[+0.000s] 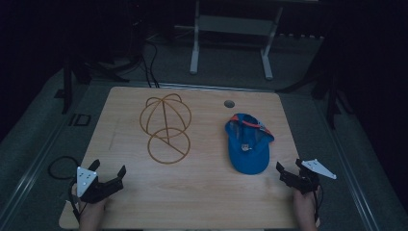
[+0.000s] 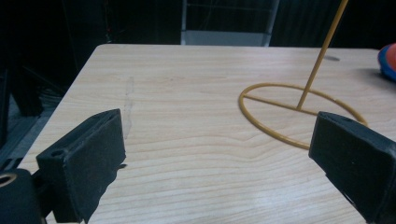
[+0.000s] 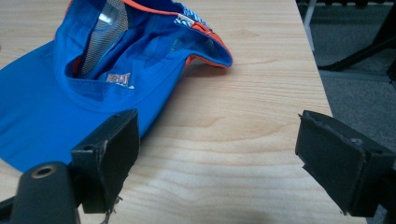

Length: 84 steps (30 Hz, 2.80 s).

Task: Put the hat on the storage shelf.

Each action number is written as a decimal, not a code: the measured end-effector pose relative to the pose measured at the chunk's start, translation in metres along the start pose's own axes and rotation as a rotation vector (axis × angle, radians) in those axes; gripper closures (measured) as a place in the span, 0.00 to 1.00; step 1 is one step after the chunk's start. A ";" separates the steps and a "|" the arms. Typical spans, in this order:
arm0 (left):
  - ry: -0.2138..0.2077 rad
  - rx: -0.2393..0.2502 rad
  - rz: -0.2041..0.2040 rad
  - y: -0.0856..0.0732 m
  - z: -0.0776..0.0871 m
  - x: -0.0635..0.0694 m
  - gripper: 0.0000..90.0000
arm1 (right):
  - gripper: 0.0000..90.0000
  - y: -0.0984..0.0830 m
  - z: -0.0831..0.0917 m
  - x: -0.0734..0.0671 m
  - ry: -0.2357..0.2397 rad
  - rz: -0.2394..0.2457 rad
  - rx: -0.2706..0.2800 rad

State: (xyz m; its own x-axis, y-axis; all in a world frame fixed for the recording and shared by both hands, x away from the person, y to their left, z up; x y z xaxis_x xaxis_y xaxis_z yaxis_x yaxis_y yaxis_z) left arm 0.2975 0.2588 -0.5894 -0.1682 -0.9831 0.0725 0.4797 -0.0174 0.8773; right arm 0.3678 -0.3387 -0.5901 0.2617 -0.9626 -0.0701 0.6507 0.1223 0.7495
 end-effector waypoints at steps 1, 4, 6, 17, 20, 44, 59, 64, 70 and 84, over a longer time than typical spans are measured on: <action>0.005 0.006 -0.005 0.001 0.000 0.000 0.04 | 0.15 0.001 -0.001 -0.001 0.002 -0.002 -0.005; -0.007 0.024 -0.003 0.003 0.003 0.002 0.06 | 0.15 0.010 -0.003 -0.005 0.037 0.003 -0.011; -0.017 0.026 0.000 0.003 0.003 0.003 0.06 | 0.15 0.017 -0.002 -0.008 0.045 0.011 -0.017; -0.095 -0.085 -0.006 -0.001 0.000 0.017 0.06 | 0.15 0.069 0.002 -0.021 0.135 0.006 0.012; -0.093 -0.093 -0.023 -0.002 0.000 0.019 0.06 | 0.15 0.078 0.000 -0.023 0.151 0.000 0.006; -0.082 -0.076 -0.032 -0.001 0.002 0.019 0.06 | 0.52 0.134 -0.077 -0.022 0.107 0.106 -0.110; -0.100 -0.048 -0.025 -0.001 0.004 0.019 0.06 | 0.51 0.144 -0.131 -0.015 0.037 0.102 -0.217; -0.100 -0.051 -0.014 -0.001 0.004 0.018 0.06 | 0.49 0.134 -0.148 -0.018 0.040 0.104 -0.261; -0.101 -0.049 0.000 -0.001 0.005 0.016 0.06 | 0.44 0.122 -0.160 -0.026 0.037 0.137 -0.300; -0.100 -0.049 0.005 -0.001 0.005 0.015 0.06 | 0.38 0.113 -0.168 -0.029 -0.005 0.194 -0.317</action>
State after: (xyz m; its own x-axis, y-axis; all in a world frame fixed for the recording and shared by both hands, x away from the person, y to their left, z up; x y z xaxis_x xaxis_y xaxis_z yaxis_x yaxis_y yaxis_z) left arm 0.2902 0.2451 -0.5871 -0.2495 -0.9602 0.1257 0.5221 -0.0241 0.8526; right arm 0.5531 -0.2565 -0.6142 0.3991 -0.9151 0.0572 0.7779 0.3710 0.5072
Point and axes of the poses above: each handheld gripper's, and its own axes: z roughly backward along the jaws, y roughly out of its top, x roughly to its right, the point moved 8 cm from there along -z, roughly forward along the jaws, and after that the axes turned 15 degrees about -x, right-handed, at the moved point
